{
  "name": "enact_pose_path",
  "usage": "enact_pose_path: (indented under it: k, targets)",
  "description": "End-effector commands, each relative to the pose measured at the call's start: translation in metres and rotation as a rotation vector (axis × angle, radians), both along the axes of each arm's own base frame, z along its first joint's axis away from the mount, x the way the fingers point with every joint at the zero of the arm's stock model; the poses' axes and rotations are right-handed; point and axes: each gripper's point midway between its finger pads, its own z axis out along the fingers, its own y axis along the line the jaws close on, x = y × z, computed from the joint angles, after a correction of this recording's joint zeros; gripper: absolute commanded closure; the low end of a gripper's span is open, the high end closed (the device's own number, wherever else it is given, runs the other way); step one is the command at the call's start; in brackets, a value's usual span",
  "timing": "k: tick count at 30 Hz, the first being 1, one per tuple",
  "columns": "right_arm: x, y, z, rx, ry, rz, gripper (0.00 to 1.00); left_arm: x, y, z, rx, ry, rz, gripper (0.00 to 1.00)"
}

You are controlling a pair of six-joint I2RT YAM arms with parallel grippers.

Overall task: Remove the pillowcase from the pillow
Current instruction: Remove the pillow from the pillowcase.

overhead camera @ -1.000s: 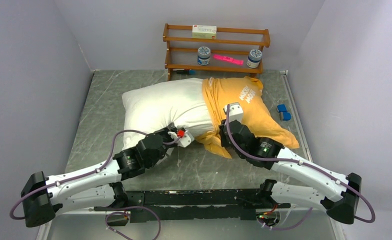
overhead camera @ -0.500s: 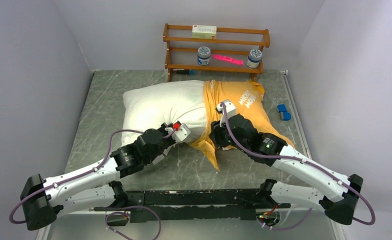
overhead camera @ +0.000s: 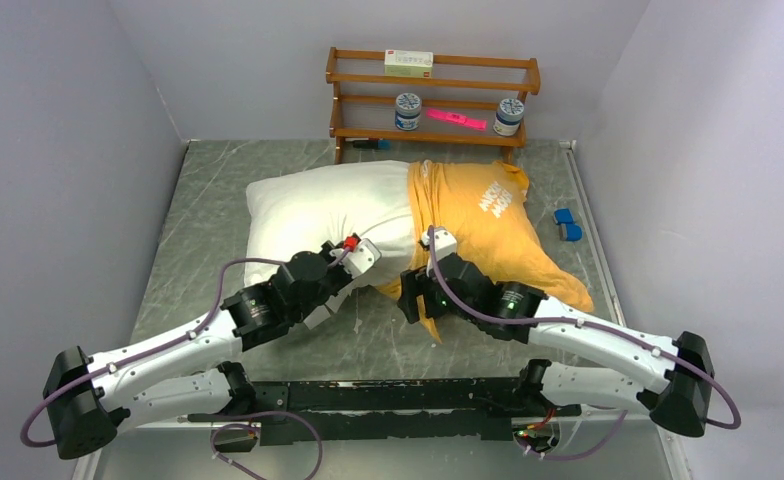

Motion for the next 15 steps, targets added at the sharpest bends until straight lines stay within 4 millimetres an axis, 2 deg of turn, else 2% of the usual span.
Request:
enact_pose_path:
  k: [1,5,8,12,15]
  targets:
    - [0.013,0.016,0.003,0.093,-0.033,-0.079,0.2,0.007,-0.003,0.04,-0.136,-0.041,0.027,0.95]
    - [0.03,0.022,-0.009,0.066,-0.076,-0.124,0.23,0.007,0.003,0.046,-0.15,-0.057,0.048,0.95]
    - [0.045,0.016,-0.02,-0.02,-0.131,-0.158,0.29,0.008,0.012,0.052,-0.163,-0.078,0.078,0.95]
    - [0.059,0.004,-0.017,-0.121,-0.197,-0.199,0.46,0.014,0.031,0.063,-0.181,-0.11,0.158,0.95]
    - [0.066,-0.012,-0.006,-0.177,-0.242,-0.235,0.7,0.021,0.051,0.078,-0.203,-0.133,0.236,0.95]
